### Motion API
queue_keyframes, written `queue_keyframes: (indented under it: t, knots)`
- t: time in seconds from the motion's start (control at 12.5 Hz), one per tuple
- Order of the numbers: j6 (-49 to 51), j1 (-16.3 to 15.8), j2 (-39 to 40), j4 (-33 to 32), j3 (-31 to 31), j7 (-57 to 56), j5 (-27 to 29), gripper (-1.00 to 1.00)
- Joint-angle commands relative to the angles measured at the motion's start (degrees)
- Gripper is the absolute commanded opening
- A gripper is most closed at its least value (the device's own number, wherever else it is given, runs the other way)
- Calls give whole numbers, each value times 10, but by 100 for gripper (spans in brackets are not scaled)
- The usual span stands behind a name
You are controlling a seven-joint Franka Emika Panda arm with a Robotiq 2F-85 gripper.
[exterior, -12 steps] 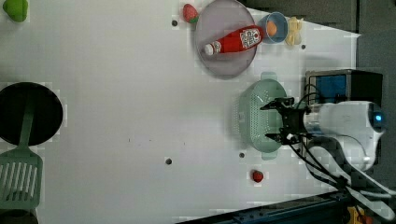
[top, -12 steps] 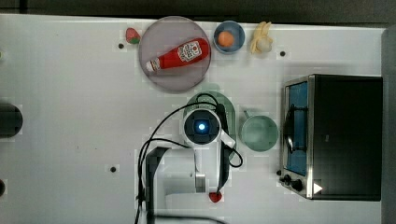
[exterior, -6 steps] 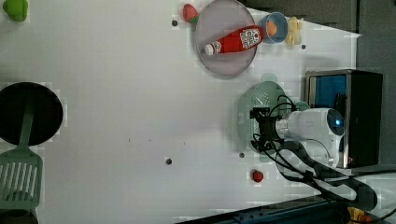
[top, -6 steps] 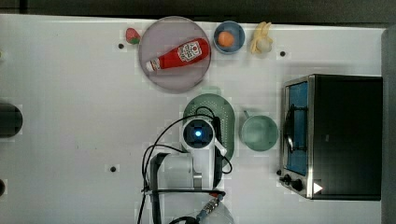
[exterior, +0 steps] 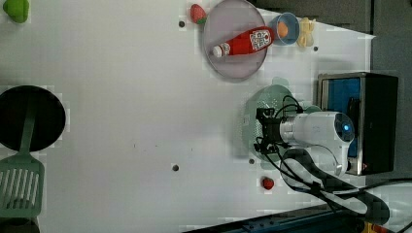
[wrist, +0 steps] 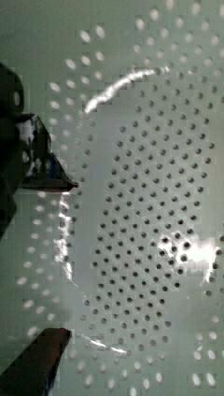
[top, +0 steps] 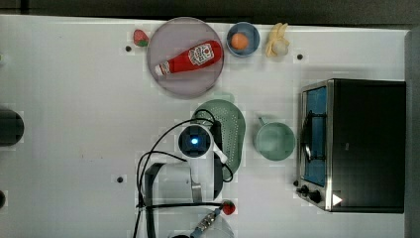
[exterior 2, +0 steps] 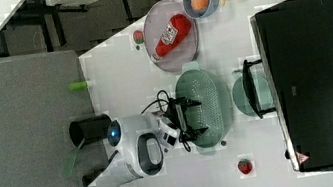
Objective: Drag strainer right to left.
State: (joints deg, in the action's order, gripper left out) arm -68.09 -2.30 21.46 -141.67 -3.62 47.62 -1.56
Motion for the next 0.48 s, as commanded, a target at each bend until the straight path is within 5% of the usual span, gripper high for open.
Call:
queue_keyframes:
  t: [0.08,0.48]
  knots:
    - [4,-28,-8,16,-24,22,19,100]
    - [16,-73,-5,27,-35,23,84,100]
